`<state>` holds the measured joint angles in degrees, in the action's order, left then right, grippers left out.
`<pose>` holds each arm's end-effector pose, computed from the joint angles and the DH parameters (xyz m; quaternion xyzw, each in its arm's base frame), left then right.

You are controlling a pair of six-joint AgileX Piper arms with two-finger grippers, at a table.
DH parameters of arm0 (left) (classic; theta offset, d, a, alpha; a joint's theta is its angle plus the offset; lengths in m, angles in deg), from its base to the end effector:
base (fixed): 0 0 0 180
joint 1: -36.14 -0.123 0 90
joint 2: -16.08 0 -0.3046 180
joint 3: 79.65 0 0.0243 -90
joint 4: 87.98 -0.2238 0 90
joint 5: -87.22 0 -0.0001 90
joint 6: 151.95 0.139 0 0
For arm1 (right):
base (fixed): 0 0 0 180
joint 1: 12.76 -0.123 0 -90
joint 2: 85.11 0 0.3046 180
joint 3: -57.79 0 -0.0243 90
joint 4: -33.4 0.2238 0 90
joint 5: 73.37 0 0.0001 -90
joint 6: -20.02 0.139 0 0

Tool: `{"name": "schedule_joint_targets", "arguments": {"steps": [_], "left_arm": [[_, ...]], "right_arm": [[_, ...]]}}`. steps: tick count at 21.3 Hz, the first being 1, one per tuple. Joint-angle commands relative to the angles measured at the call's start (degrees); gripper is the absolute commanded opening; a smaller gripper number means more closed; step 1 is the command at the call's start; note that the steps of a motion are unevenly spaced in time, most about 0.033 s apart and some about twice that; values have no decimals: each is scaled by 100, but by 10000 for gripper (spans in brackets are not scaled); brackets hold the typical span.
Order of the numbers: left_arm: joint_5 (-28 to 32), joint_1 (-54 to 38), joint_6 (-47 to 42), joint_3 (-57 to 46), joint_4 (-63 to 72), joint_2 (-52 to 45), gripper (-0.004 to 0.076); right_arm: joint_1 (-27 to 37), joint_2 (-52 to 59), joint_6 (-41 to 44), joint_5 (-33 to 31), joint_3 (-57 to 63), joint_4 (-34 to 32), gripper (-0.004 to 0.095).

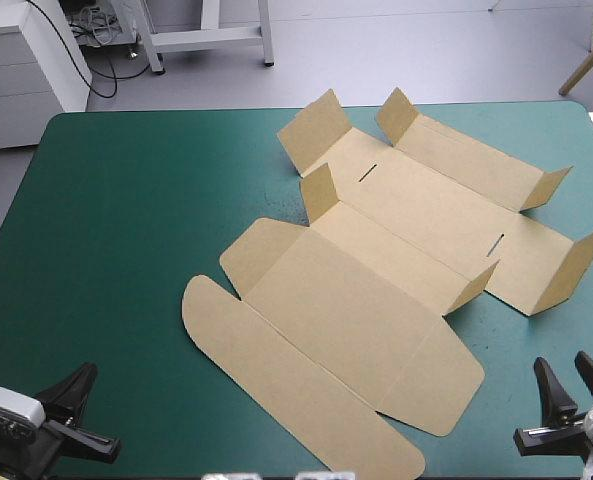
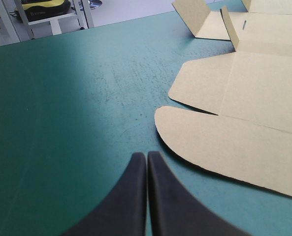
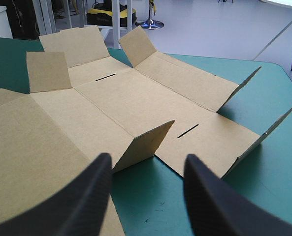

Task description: Fold the box

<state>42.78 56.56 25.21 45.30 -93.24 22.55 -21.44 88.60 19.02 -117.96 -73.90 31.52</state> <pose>0.0180 0.0028 0.2474 0.1286 0.7872 -0.0768 0.5983 0.0032 -0.0028 0.2836 -0.0657 0.7585 0.0271 0.6477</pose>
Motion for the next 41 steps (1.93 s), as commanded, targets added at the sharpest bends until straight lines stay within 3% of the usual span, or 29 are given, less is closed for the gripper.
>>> {"name": "schedule_joint_targets", "arguments": {"steps": [1,3,8,12,14,17,23,29,35,41], "left_arm": [[433,10,-34,109,-16,-99,-10],[433,10,-34,109,-16,-99,-10],[433,10,-34,109,-16,-99,-10],[433,10,-34,109,-16,-99,-10],[433,10,-34,109,-16,-99,-10],[433,10,-34,109,-16,-99,-10],[433,10,-34,109,-16,-99,-10],[433,10,-34,109,-16,-99,-10],[433,10,-34,109,-16,-99,-10],[433,10,-34,109,-16,-99,-10]], "right_arm": [[-20,99,8,413,-143,-62,717],[-20,87,8,413,-143,-62,774],[-20,-112,170,413,-168,-62,775],[-20,-1106,1017,342,-577,-62,775],[-20,-2109,1604,164,-1027,-62,775],[-20,-3011,1906,119,-1339,-2,775],[-20,-4692,2099,41,-1654,926,775],[-20,-5322,2216,39,-1654,1446,775],[-9,-6064,2985,19,-1654,1413,774],[-9,-6917,3062,168,-1654,1568,772]]}}
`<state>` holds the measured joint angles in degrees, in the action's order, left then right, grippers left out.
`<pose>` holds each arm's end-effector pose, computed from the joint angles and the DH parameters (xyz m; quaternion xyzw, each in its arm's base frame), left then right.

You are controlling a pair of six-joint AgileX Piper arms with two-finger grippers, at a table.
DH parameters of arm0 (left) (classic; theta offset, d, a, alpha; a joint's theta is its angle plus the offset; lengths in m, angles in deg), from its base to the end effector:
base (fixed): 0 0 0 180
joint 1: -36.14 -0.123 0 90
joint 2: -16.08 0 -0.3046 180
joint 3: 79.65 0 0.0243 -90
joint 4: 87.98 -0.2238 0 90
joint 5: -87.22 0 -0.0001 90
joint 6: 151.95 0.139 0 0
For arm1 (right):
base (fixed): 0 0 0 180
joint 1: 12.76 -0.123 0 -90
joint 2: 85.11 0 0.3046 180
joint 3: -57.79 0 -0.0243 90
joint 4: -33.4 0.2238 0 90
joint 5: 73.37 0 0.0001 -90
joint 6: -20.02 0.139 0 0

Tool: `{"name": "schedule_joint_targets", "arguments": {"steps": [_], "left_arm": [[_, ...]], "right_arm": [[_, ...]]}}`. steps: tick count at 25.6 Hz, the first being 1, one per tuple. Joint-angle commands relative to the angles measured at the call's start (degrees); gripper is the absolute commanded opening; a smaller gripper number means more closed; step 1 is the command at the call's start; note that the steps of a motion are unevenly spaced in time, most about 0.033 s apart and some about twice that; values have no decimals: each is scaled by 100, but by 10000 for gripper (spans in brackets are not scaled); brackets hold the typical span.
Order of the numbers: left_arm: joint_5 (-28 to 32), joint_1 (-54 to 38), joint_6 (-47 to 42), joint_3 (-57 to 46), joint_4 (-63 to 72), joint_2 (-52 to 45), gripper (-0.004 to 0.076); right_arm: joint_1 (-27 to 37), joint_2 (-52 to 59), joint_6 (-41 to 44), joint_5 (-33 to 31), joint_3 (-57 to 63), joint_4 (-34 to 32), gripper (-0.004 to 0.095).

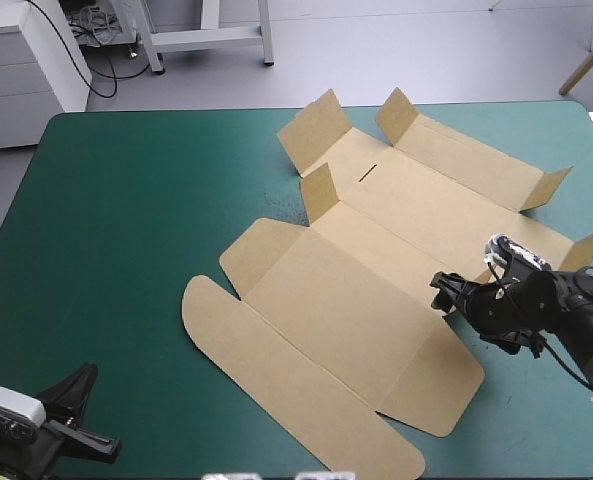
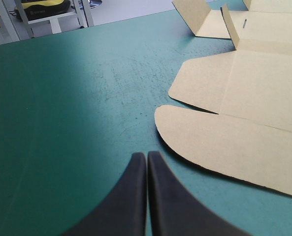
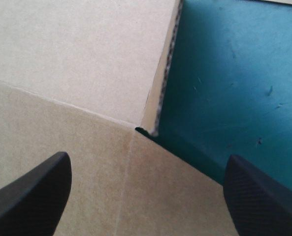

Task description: Fold the box

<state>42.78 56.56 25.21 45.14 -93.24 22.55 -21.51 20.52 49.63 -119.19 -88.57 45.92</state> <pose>0.0182 0.0027 0.2466 0.1288 0.7880 -0.0766 0.5972 0.1946 0.0518 0.2477 0.2307 0.9420 0.1621 0.1819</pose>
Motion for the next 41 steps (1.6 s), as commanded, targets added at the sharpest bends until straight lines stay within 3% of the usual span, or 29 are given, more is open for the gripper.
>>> {"name": "schedule_joint_targets", "arguments": {"steps": [1,5,11,14,18,24,28,33,41], "left_arm": [[433,10,-34,126,-16,-99,-10],[433,10,-34,126,-16,-99,-10],[433,10,-34,126,-16,-99,-10],[433,10,-34,126,-16,-99,-10],[433,10,-34,126,-16,-99,-10],[433,10,-34,126,-16,-99,-10],[433,10,-34,126,-16,-99,-10],[433,10,-34,126,-16,-99,-10],[433,10,-34,126,-16,-99,-10]], "right_arm": [[-3,-228,13,527,-187,138,769],[285,-500,189,801,-202,316,727],[1247,-604,-718,593,-487,1027,697],[1341,-709,-820,510,-609,1091,671],[1341,-1038,-1115,209,-708,1328,482],[1341,-1239,-1342,45,-758,1413,-19],[1341,-1239,-1486,44,-758,1413,-6],[1233,-1253,-2241,32,-929,1524,-5],[266,-1710,-3591,-478,-2072,808,1]]}}
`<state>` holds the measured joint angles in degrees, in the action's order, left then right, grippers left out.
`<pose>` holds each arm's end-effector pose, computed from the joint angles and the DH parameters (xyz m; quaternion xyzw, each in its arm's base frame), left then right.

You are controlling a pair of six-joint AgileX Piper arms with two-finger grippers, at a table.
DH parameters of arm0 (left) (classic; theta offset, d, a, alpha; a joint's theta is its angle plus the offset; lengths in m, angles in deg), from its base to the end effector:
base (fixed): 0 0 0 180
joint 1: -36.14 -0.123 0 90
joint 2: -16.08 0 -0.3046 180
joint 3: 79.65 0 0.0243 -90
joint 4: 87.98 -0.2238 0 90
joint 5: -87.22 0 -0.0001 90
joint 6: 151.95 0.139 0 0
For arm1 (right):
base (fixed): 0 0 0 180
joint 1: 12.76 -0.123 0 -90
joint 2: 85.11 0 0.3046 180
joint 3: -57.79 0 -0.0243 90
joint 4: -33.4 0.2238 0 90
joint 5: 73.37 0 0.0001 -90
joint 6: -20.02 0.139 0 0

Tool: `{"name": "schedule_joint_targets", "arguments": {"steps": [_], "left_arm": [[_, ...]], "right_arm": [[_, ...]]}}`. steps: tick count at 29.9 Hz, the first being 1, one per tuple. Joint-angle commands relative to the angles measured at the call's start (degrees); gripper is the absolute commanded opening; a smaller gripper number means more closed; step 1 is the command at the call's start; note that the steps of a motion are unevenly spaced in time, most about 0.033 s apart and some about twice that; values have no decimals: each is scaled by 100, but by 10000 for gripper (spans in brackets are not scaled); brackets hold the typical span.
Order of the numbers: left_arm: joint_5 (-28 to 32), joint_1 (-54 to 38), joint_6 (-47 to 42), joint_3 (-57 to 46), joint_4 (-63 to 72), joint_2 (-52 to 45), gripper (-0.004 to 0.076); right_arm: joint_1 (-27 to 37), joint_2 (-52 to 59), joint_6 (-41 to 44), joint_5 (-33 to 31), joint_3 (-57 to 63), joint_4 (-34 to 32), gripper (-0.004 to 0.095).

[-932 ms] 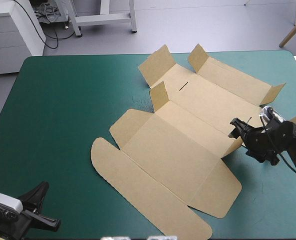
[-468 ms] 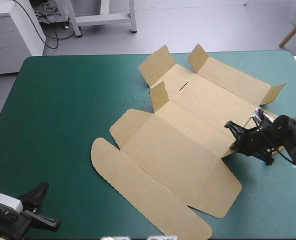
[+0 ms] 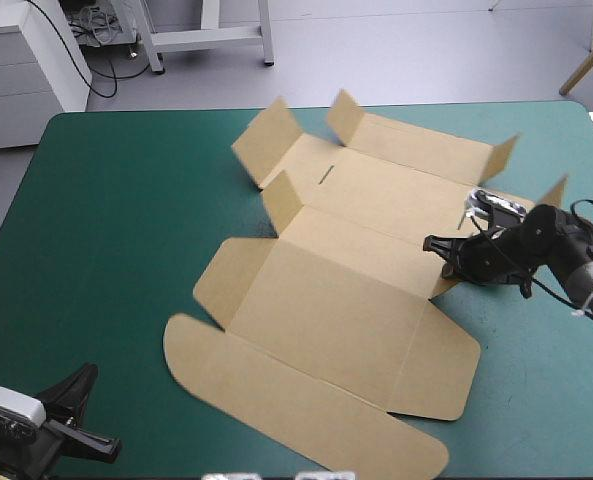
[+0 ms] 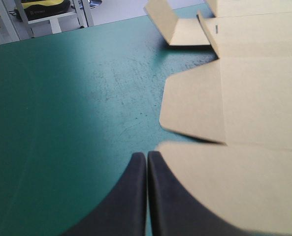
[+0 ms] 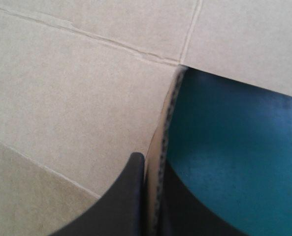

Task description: Fold the box

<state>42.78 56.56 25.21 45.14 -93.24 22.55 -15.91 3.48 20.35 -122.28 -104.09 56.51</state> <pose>0.0182 0.0027 0.2466 0.1288 0.7880 -0.0766 0.5972 0.2777 0.0565 0.2542 0.0774 0.9646 0.1784 0.1779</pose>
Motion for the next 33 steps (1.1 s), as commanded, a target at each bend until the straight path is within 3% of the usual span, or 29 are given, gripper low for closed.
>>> {"name": "schedule_joint_targets", "arguments": {"steps": [1,10,21,33], "left_arm": [[433,10,-34,126,-16,-99,-10],[433,10,-34,126,-3,-99,-10],[433,10,-34,126,33,-99,-10],[433,10,-34,126,33,-99,-10]], "right_arm": [[-438,-112,-852,-216,-695,-398,1],[-1320,-1175,-2520,-447,-2243,-1357,-19],[-2177,-2171,-6030,-624,-3320,-1370,-19],[-2710,-2717,-8048,-135,-4161,-1570,-20]]}}
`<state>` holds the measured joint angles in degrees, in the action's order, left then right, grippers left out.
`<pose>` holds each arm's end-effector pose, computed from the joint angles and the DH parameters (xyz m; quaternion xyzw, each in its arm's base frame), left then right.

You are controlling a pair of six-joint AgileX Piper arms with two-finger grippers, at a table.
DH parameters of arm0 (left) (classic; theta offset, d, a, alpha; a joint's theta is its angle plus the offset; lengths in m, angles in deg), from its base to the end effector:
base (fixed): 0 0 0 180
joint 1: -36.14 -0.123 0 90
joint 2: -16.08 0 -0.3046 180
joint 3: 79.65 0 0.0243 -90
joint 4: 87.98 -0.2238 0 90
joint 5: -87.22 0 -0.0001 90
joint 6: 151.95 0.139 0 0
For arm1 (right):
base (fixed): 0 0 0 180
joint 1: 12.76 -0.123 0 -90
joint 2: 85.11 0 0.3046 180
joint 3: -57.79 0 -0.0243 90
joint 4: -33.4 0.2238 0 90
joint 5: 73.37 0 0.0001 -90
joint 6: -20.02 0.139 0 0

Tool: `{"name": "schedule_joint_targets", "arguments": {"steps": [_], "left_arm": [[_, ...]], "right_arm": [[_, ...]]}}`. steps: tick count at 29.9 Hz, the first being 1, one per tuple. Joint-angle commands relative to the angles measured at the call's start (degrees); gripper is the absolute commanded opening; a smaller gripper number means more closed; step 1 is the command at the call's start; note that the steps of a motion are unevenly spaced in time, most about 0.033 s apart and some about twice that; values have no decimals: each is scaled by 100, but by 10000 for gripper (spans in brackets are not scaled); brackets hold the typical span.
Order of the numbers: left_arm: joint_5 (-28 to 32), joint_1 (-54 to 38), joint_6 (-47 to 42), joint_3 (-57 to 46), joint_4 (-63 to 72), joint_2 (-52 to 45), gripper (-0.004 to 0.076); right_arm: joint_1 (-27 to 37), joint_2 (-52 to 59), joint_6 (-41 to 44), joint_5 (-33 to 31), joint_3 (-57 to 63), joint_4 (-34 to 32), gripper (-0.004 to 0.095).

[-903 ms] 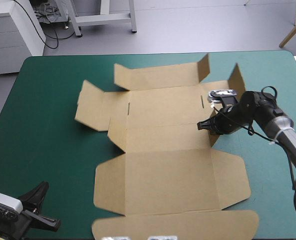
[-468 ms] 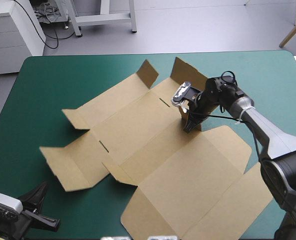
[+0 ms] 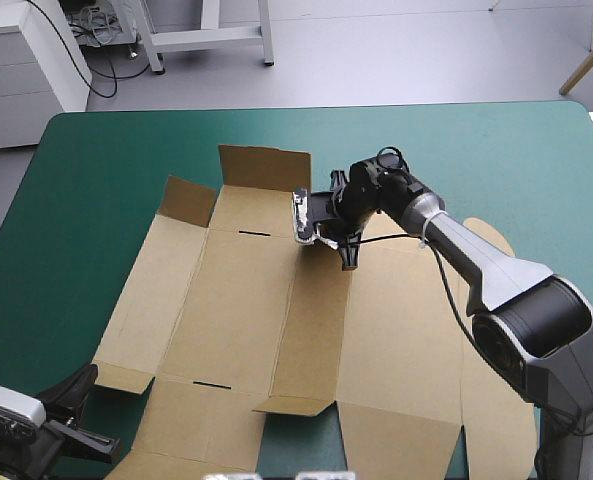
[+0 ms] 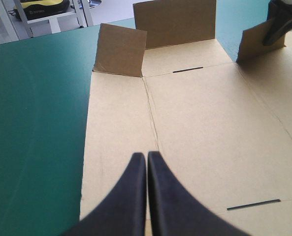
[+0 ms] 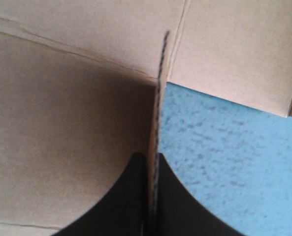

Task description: Fold the box

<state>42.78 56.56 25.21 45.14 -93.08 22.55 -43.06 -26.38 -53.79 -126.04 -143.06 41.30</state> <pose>0.0182 0.0025 0.2465 0.1286 0.7881 -0.0779 0.5969 0.3771 0.2380 0.2438 -0.7480 0.6186 -0.0275 0.2389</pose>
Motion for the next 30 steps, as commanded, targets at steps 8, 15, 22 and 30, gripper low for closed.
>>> {"name": "schedule_joint_targets", "arguments": {"steps": [8,15,22,30], "left_arm": [[433,10,-56,126,9,-99,-10],[433,10,-56,126,-79,-99,-10],[433,10,-56,126,-79,-99,-10],[433,10,-56,126,-79,-99,-10]], "right_arm": [[4,166,-1032,430,-261,243,-19],[-21,130,-1139,612,-261,605,59],[-21,141,-315,687,-410,634,748],[-21,425,1420,-36,-1240,549,941]]}}
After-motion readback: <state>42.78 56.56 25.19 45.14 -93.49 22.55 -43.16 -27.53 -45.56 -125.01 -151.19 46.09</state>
